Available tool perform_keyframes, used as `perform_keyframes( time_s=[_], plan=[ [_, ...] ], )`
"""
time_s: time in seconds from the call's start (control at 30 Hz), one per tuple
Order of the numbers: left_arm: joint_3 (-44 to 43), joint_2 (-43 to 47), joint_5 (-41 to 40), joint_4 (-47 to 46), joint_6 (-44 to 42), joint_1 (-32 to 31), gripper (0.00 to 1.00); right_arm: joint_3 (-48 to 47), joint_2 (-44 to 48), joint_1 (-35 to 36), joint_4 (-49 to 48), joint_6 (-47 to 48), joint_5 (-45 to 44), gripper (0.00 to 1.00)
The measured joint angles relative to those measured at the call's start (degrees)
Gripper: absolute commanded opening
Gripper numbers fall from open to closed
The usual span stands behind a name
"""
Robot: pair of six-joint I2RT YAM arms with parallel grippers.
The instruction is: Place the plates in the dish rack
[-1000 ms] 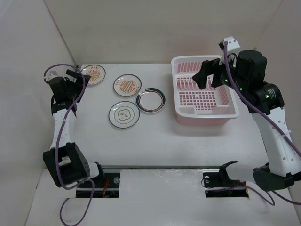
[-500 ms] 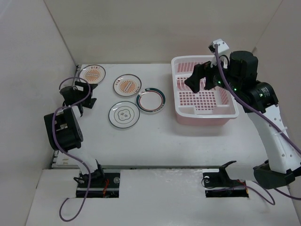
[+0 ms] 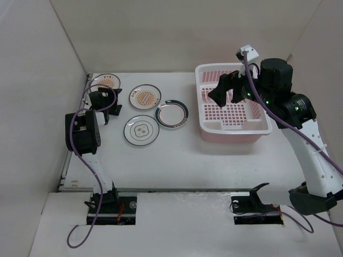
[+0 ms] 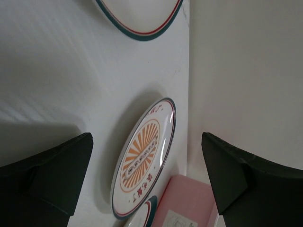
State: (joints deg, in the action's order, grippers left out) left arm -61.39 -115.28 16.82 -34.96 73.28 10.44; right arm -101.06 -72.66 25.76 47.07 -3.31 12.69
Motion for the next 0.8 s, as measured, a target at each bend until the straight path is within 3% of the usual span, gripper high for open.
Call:
perform_keyframes(
  time_s=[0.57,0.8],
  plan=[
    [-21.3,-8.4,-16.5,16.2,4.2,-1.4,0.93,0.0,-4.3,0.2,-0.2,-1.6,3.3,1.00],
    [-22.2,-10.2,-18.2,18.8,4.8,-1.4,0.92,0.0,-4.7,0.2,-0.3,-1.7,3.7,1.00]
  ],
)
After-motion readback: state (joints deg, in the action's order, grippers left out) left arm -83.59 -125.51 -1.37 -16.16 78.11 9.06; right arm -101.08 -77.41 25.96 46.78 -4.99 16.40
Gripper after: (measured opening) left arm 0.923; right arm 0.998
